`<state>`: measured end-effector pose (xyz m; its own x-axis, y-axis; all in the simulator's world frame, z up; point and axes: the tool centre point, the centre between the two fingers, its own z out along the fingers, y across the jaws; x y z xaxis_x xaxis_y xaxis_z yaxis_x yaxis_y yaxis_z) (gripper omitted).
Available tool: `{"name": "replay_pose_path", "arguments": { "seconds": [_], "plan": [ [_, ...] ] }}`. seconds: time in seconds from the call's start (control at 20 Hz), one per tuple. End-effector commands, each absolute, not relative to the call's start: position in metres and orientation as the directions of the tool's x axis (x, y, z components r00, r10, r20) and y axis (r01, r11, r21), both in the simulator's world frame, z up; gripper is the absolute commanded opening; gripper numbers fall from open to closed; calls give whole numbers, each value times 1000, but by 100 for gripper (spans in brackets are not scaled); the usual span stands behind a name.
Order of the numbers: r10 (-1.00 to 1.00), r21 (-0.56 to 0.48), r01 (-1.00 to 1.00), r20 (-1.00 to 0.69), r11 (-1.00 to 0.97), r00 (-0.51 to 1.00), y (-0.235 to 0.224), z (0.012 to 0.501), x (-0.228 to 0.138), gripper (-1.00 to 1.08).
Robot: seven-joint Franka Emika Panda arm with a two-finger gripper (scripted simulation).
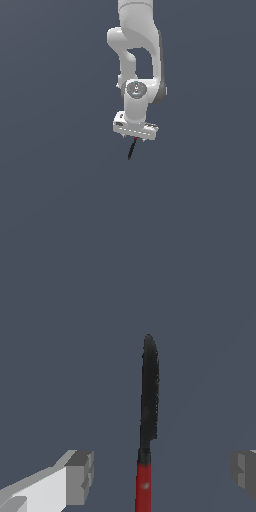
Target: Pick up the object and move it to a goal position.
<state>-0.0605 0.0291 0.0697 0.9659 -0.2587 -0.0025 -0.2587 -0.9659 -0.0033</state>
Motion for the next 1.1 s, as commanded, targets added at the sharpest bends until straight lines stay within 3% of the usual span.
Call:
{"name": "replay_pose_path", "arguments": {
  "seconds": [0.0,0.55,1.05],
  "plan": [
    [-283,-2,-283,-1,-959,959,31,64,-67,100],
    [-299,0,-299,-1,-954,954,33,54,-72,100],
    [-303,0,-303,0,-953,953,33,14,-73,100]
  ]
}}
